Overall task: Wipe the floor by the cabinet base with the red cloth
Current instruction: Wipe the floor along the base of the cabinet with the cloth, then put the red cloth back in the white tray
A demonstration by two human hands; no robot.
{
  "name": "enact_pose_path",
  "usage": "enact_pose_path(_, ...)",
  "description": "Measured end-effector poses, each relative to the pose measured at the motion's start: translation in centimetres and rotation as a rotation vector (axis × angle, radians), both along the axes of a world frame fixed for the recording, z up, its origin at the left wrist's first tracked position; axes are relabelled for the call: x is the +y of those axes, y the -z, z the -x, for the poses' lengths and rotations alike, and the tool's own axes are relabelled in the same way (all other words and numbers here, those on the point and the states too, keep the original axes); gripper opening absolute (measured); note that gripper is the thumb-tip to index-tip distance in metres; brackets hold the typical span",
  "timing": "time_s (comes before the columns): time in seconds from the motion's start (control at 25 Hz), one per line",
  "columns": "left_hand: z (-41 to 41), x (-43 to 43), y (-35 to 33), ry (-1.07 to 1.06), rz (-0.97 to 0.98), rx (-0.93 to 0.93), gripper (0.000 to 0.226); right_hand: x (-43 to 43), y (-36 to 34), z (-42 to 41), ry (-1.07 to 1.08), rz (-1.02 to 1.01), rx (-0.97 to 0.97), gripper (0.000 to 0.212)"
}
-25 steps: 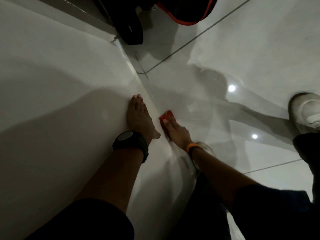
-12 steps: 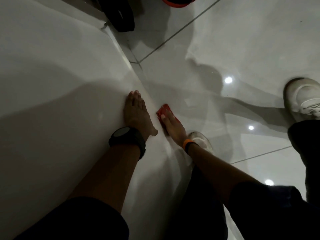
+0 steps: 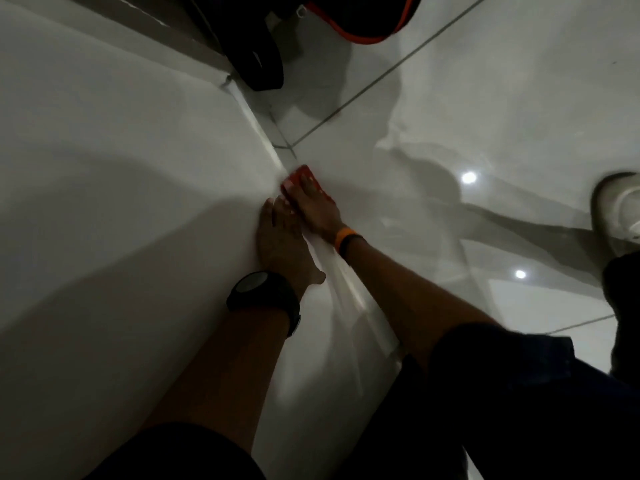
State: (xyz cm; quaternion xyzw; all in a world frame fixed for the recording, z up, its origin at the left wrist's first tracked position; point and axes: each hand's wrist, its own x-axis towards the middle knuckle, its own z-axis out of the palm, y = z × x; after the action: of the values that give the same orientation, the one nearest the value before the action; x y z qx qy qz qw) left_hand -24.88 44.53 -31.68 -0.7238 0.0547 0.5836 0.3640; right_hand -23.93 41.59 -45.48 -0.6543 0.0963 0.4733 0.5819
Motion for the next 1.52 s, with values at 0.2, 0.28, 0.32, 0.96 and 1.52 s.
enact_pose_path(0.2, -1.7, 1.1, 0.1, 0.032, -0.049, -0.006, 0.126, 0.2, 1.5, -2.2, -0.177, -0.001, -0.075, 0.063)
enact_pose_path(0.28, -0.8, 0.4, -0.4, 0.028, -0.028, 0.019, 0.124, -2.9, 1.3, 2.4, -0.233, 0.063, -0.094, 0.061)
enact_pose_path(0.32, -0.1, -0.2, -0.6, 0.036, -0.014, 0.028, 0.123, -4.7, 1.3, 4.8, -0.271, 0.125, -0.069, 0.061)
enact_pose_path(0.96, 4.8, -11.7, -12.5, -0.149, 0.572, -0.566, 0.101, -27.3, -19.7, 3.7, -0.207, 0.494, -0.666, 0.041)
enact_pose_path(1.52, -21.2, -43.7, -35.2, -0.245, 1.110, -1.006, 0.092, -58.1, -53.4, -24.1, -0.029, 0.934, -1.209, 0.037)
